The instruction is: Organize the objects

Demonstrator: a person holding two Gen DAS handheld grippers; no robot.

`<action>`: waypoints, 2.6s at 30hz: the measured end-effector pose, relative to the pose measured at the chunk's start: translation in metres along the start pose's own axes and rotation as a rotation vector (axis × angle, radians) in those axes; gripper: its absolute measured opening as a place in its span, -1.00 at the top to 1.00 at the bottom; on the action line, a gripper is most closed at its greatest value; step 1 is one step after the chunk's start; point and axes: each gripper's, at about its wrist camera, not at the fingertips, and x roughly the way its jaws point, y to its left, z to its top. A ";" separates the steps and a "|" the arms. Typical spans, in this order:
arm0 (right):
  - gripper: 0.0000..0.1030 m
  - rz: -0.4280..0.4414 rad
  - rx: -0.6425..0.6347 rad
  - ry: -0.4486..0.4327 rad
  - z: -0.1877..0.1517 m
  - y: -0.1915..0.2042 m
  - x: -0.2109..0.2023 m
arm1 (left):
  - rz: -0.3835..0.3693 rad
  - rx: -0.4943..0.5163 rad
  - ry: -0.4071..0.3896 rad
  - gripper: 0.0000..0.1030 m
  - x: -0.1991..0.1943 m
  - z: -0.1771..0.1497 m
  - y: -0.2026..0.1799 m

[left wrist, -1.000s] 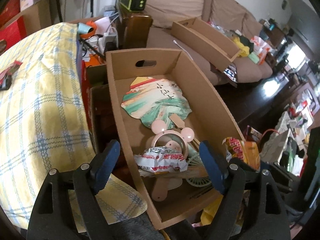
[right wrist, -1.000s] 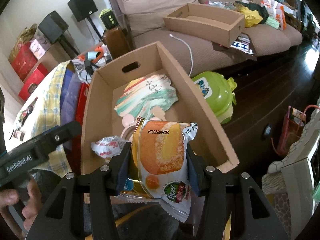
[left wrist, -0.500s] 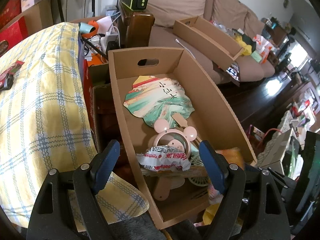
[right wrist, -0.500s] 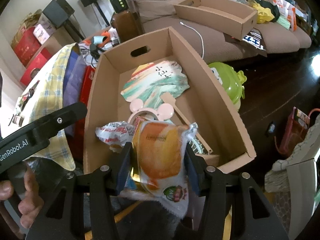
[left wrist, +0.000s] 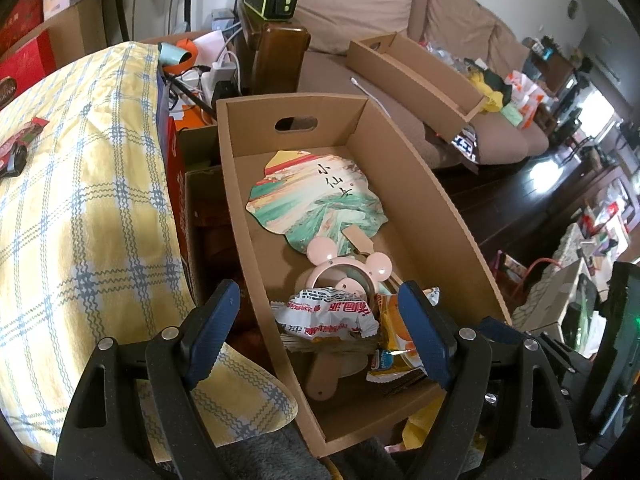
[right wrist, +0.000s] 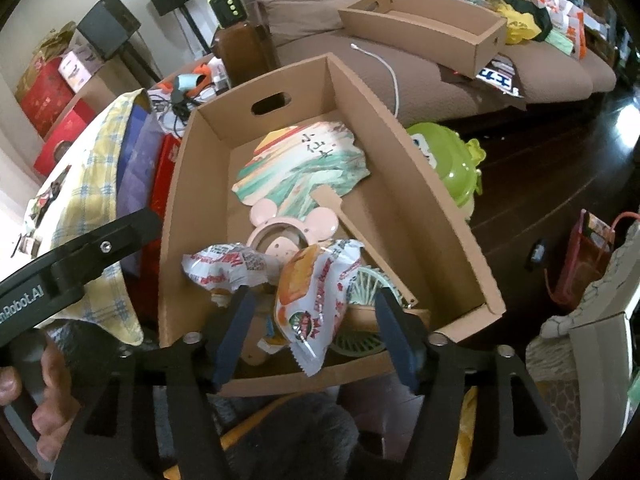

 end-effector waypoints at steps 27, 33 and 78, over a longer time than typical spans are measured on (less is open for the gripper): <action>-0.60 -0.096 0.197 -0.206 0.007 -0.035 -0.032 | 0.265 -0.358 -0.487 -0.64 -0.227 0.048 0.208; -0.60 -0.089 0.128 -0.214 0.011 -0.017 -0.027 | 0.611 -0.394 -0.478 -0.66 -0.279 0.033 0.287; -0.61 0.022 -0.406 -0.338 0.076 0.243 -0.085 | 0.130 -0.312 -0.171 0.40 -0.152 -0.004 0.340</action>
